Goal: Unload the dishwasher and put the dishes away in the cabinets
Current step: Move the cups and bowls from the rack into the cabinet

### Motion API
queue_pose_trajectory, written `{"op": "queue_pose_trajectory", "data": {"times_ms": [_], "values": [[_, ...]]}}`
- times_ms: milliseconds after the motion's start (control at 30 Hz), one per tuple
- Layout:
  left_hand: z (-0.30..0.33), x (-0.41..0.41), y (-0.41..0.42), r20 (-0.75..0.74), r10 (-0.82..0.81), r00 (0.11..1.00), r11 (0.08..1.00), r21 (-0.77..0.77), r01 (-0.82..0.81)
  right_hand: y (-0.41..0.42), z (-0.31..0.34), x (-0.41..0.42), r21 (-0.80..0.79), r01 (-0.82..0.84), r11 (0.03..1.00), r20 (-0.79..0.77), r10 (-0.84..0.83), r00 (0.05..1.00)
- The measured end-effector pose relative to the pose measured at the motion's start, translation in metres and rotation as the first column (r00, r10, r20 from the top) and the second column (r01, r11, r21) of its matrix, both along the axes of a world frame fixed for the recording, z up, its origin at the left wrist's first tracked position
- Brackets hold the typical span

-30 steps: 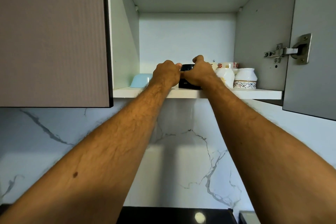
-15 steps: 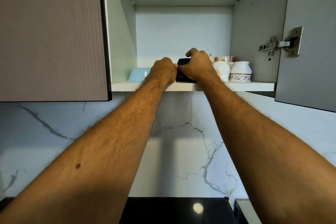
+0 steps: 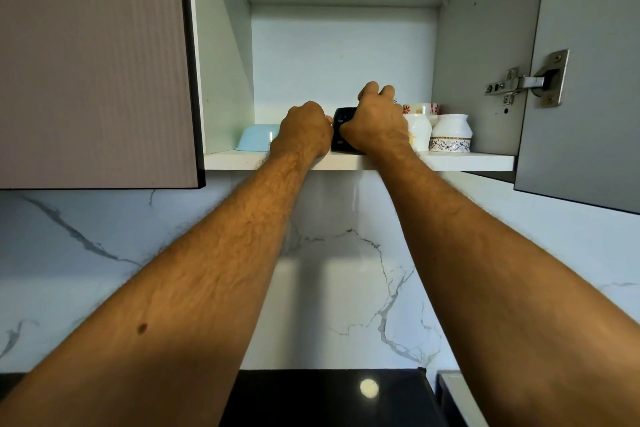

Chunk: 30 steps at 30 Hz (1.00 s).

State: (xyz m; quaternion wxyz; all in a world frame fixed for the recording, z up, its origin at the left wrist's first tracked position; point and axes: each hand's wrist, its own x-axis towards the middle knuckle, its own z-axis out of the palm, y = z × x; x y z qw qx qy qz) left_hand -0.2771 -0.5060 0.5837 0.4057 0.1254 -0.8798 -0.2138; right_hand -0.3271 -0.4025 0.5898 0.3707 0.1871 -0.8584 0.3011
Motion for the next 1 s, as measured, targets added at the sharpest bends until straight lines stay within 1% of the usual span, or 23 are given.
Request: {"op": "queue_pose_trajectory", "data": {"times_ms": [100,167,233,333,433,633,800,933,1000], "values": [[-0.001,0.003,0.002,-0.014,0.005,1.000,1.000,-0.022,-0.006,0.002,0.000,0.008,-0.026,0.058,0.998,-0.025,-0.059,0.998],[-0.002,0.005,0.003,-0.022,0.004,1.000,0.999,-0.040,-0.004,0.004,0.001,0.013,0.034,0.083,0.996,-0.015,-0.083,0.996],[-0.002,0.007,0.004,-0.022,0.011,1.000,0.998,-0.059,-0.012,0.004,0.001,0.019,0.082,0.083,0.993,0.010,-0.084,0.996],[-0.002,0.011,0.006,-0.007,0.020,1.000,0.996,-0.083,-0.020,0.004,0.002,0.021,0.099,0.065,0.993,0.067,-0.072,0.995],[-0.004,0.013,0.006,0.016,0.016,1.000,0.997,-0.070,-0.015,0.004,0.001,0.018,0.121,0.059,0.991,0.135,-0.076,0.988],[-0.002,0.010,0.003,-0.009,-0.019,1.000,0.997,-0.068,0.018,0.002,0.003,0.017,0.142,0.063,0.988,0.134,-0.082,0.988],[-0.005,0.010,0.002,-0.039,-0.032,0.999,0.998,-0.060,0.030,0.003,0.002,0.017,0.021,0.044,0.999,0.118,-0.046,0.992],[-0.005,0.019,0.007,-0.099,-0.034,0.995,0.997,-0.069,0.027,0.012,0.002,0.020,-0.185,0.030,0.982,0.091,-0.013,0.996],[-0.003,0.027,0.013,-0.129,-0.071,0.989,0.996,-0.070,0.062,0.021,-0.002,0.025,-0.242,0.026,0.970,0.056,-0.012,0.998]]}}
